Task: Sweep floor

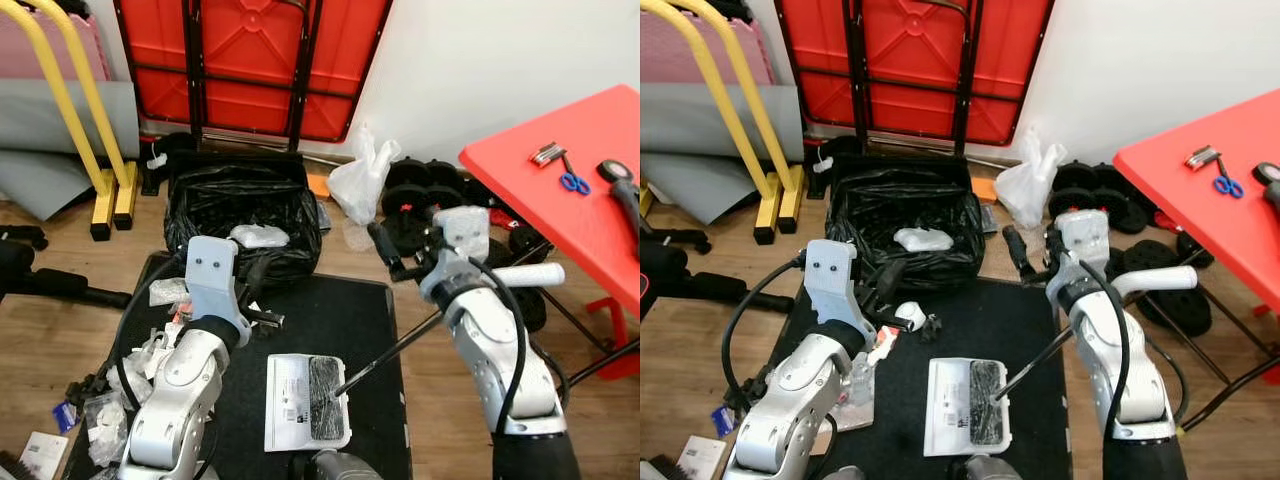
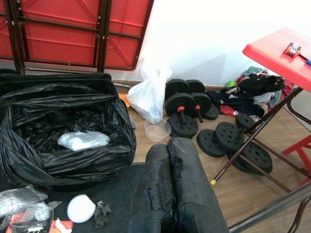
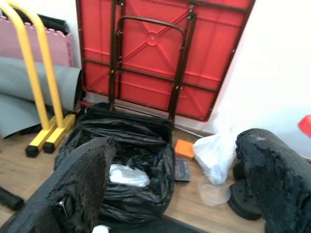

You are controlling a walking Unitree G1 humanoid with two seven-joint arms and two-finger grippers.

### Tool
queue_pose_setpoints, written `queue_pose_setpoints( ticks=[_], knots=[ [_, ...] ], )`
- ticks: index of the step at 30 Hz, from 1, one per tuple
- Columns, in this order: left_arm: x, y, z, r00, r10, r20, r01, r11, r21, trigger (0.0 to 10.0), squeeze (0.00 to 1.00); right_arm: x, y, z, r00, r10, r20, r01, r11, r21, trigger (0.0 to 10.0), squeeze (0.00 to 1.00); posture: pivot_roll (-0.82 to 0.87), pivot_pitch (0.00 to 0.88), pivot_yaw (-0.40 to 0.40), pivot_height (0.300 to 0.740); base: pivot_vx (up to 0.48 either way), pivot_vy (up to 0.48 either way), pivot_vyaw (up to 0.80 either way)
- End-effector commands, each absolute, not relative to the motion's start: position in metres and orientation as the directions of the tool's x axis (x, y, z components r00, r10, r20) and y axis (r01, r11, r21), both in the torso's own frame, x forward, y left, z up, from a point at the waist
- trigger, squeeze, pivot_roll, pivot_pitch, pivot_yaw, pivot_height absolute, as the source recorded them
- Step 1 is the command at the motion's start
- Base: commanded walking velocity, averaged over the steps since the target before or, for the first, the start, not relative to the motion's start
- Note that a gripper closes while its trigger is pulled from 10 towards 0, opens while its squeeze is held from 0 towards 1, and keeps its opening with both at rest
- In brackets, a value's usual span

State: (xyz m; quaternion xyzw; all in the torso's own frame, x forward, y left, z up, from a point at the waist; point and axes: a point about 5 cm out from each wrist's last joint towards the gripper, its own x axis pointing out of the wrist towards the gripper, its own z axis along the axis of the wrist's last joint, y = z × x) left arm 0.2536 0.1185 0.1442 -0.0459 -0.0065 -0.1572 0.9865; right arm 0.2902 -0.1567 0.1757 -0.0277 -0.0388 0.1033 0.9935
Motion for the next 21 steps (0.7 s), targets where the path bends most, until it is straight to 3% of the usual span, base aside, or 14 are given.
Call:
queue_pose_setpoints(
  ticks=[1,9,10,13,14,15,16,17,21],
  knots=[
    [0.25,0.115,0.142,0.946,-0.323,0.021,0.323,0.941,-0.102,10.0,0.0,0.291,-0.166,0.172,0.984,0.173,0.046,-0.17,0.982,-0.078,10.0,0.0,-0.11,0.163,-0.198,0.73,0.0,0.0,0.0],
    [0.252,0.122,0.146,0.957,-0.287,0.047,0.291,0.95,-0.114,10.0,0.0,0.287,-0.163,0.182,0.964,0.245,0.104,-0.24,0.969,-0.065,10.0,0.0,-0.11,0.163,-0.194,0.7,0.0,0.0,0.0],
    [0.252,0.122,0.147,0.956,-0.288,0.057,0.292,0.95,-0.114,3.1,0.0,0.286,-0.161,0.183,0.959,0.259,0.111,-0.256,0.966,-0.041,10.0,0.0,-0.11,0.163,-0.194,0.695,0.0,0.0,0.0],
    [0.252,0.122,0.148,0.955,-0.289,0.062,0.295,0.949,-0.113,3.1,0.0,0.285,-0.16,0.184,0.957,0.267,0.115,-0.266,0.964,-0.025,10.0,0.0,-0.11,0.163,-0.194,0.69,0.0,0.0,0.0],
    [0.252,0.122,0.148,0.954,-0.293,0.064,0.299,0.948,-0.106,0.0,0.0,0.284,-0.162,0.181,0.96,0.263,0.1,-0.263,0.965,-0.011,10.0,0.0,-0.11,0.163,-0.194,0.685,0.0,0.0,0.0],
    [0.252,0.122,0.148,0.954,-0.293,0.064,0.299,0.948,-0.106,0.0,0.0,0.284,-0.162,0.181,0.96,0.263,0.1,-0.263,0.965,-0.011,10.0,0.0,-0.11,0.163,-0.194,0.685,0.0,0.0,0.0],
    [0.252,0.121,0.148,0.953,-0.295,0.06,0.3,0.949,-0.095,3.5,0.0,0.284,-0.165,0.177,0.963,0.257,0.078,-0.258,0.966,0.006,10.0,0.0,-0.12,0.166,-0.19,0.68,0.0,0.0,0.0],
    [0.252,0.121,0.148,0.954,-0.296,0.057,0.3,0.95,-0.087,10.0,0.0,0.283,-0.169,0.173,0.966,0.251,0.06,-0.252,0.967,0.021,10.0,0.0,-0.12,0.166,-0.19,0.675,0.0,0.0,0.0],
    [0.252,0.121,0.148,0.953,-0.297,0.054,0.3,0.95,-0.081,10.0,0.0,0.282,-0.175,0.17,0.972,0.234,0.035,-0.235,0.972,0.024,10.0,0.0,-0.13,0.169,-0.187,0.665,0.0,0.0,0.0]
  ],
)
